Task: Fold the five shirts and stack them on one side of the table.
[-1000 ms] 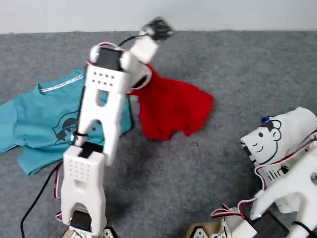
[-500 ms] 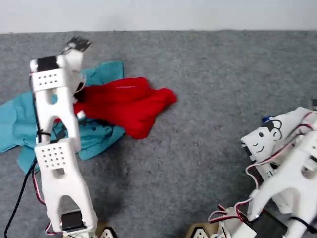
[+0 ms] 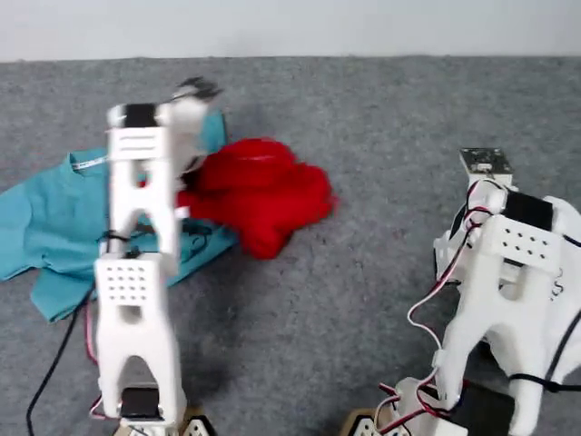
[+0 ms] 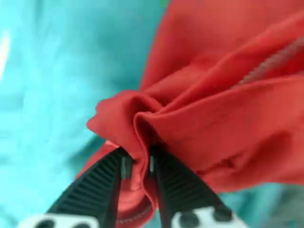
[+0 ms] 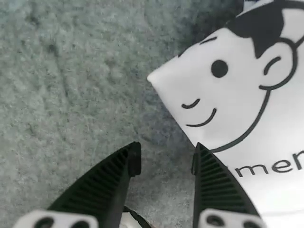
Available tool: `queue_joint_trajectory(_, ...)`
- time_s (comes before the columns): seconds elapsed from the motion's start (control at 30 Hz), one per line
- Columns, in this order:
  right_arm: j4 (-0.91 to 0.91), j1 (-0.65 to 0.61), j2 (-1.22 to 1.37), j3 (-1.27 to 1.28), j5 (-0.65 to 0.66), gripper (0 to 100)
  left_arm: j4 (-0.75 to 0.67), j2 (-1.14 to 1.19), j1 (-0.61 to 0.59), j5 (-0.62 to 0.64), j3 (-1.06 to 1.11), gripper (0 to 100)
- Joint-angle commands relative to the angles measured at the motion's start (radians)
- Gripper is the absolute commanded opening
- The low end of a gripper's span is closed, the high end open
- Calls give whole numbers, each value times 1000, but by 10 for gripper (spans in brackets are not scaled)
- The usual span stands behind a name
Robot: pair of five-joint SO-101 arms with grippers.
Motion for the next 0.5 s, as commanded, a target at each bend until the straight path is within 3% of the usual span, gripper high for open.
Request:
queue_joint_trajectory(0.0, -18, 12, -2, 17, 14, 184, 20, -163, 183, -11, -7, 21)
queue_joint_trajectory(0.23, -45, 16, -4, 54, 15, 184, 20, -327, 384, -9, 47, 221)
queue_joint_trajectory(0.47, -45, 16, -4, 57, 15, 184, 20, -551, 307, -17, 183, 276)
